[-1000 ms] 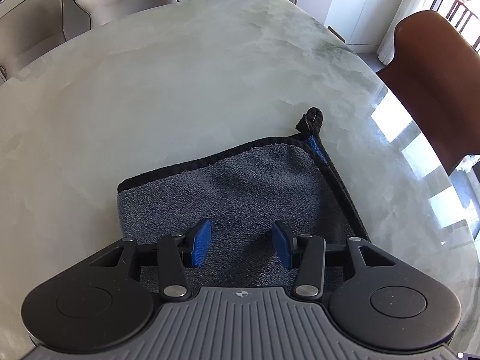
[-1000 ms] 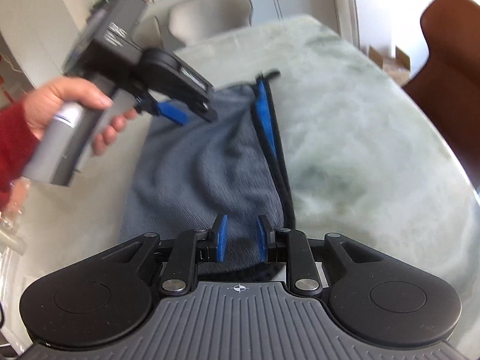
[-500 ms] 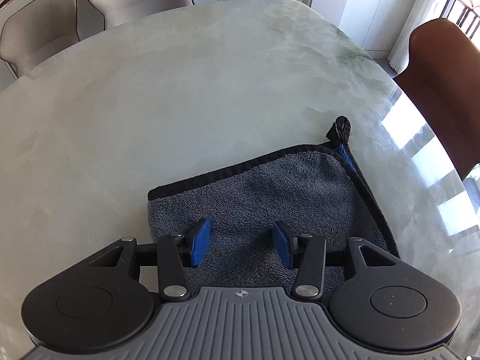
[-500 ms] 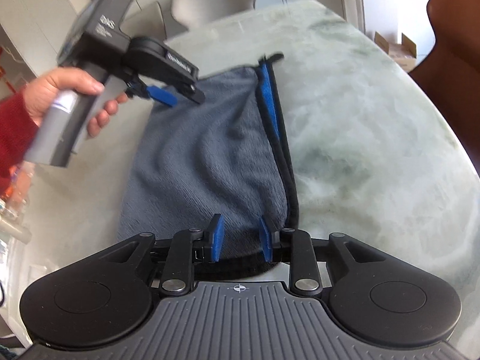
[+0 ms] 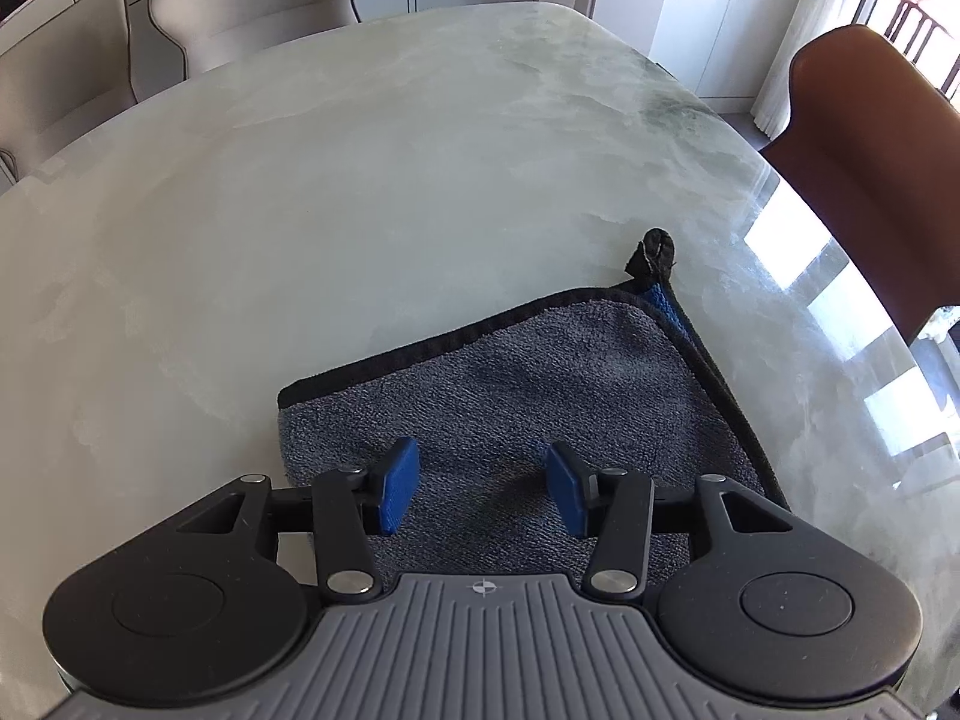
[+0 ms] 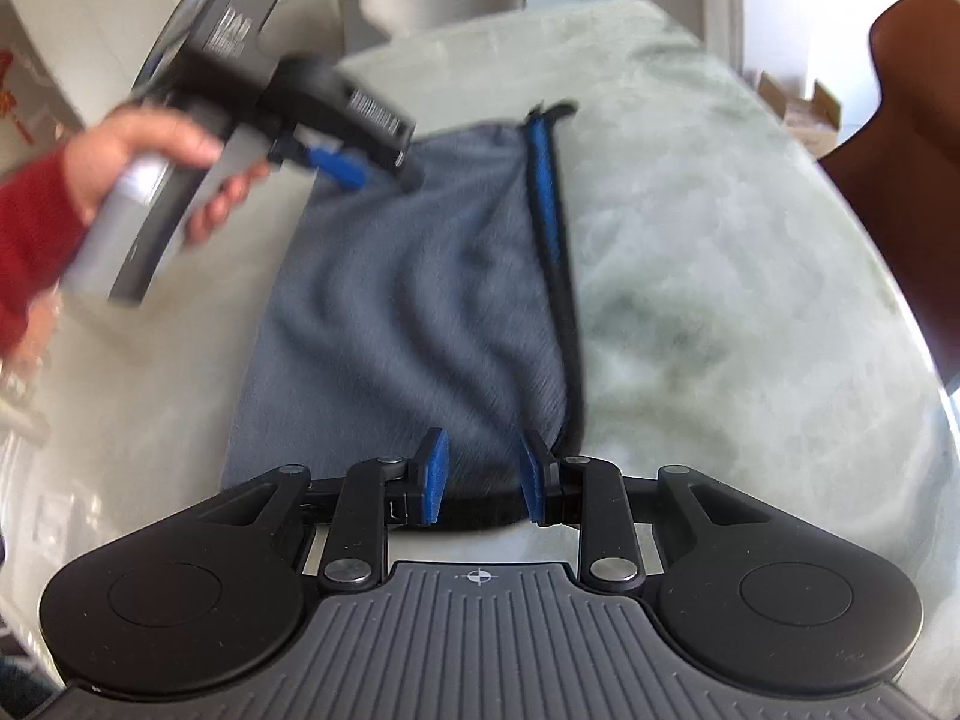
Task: Fold towel
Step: 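Move both grippers to the open edge of the folded grey towel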
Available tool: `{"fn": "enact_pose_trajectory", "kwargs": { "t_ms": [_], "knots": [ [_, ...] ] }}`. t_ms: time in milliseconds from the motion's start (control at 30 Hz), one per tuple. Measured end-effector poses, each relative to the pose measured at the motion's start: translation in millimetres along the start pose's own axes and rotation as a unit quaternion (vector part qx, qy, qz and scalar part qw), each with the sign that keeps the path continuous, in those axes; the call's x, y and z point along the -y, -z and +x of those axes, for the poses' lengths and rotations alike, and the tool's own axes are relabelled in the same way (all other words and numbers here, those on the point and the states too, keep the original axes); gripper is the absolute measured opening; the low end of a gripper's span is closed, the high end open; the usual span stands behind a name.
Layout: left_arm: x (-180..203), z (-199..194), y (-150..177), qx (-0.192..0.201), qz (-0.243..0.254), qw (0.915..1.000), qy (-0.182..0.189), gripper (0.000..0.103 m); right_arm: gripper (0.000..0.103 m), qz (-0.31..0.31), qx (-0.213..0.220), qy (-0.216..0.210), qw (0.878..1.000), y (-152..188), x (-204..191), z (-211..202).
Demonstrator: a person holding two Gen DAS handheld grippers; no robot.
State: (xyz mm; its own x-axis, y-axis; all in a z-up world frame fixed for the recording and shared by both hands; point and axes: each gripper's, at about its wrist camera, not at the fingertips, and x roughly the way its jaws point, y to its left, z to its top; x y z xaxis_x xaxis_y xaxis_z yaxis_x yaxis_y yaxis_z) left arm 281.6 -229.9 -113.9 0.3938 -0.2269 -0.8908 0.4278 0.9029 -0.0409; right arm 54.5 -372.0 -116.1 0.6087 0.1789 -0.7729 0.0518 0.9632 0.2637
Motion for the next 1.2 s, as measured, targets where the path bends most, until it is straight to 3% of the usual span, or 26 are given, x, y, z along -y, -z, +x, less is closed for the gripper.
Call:
{"fn": "enact_pose_trajectory", "kwargs": {
  "t_ms": [167,367,400,467,567,833,1000,1200],
  "knots": [
    [5.7,-0.9,4.1,-0.003,0.006,1.0000,0.008,0.050,0.025,0.021,0.011,0.015,1.000,-9.3,17.6,12.9],
    [6.6,-0.2,4.9,-0.004,0.003,0.9999,0.010,0.051,0.025,0.036,-0.005,-0.004,0.999,-9.2,21.9,19.3],
    [6.3,-0.2,4.6,-0.004,0.001,0.9999,0.010,0.051,0.024,0.031,-0.005,-0.003,1.000,-8.2,20.2,19.0],
    [6.4,-0.1,4.4,-0.005,0.000,0.9999,0.011,0.051,0.012,0.022,-0.005,0.002,1.000,-6.6,16.8,18.0],
    [7.2,-0.4,4.8,-0.006,0.001,0.9999,0.010,0.051,0.011,0.020,0.007,0.009,1.000,-5.5,13.2,13.6],
    [7.8,1.2,7.0,-0.004,0.005,0.9999,0.008,0.051,0.011,0.016,-0.015,0.034,0.999,1.7,9.0,12.8],
    [7.8,-5.8,10.0,-0.001,0.006,1.0000,0.005,0.051,0.016,0.021,-0.009,0.034,0.999,-2.4,9.3,8.9],
    [2.1,-41.5,44.3,0.010,-0.007,0.9998,0.018,0.051,0.019,0.004,0.012,0.030,0.999,-3.1,6.7,-5.1]
  ]
}}
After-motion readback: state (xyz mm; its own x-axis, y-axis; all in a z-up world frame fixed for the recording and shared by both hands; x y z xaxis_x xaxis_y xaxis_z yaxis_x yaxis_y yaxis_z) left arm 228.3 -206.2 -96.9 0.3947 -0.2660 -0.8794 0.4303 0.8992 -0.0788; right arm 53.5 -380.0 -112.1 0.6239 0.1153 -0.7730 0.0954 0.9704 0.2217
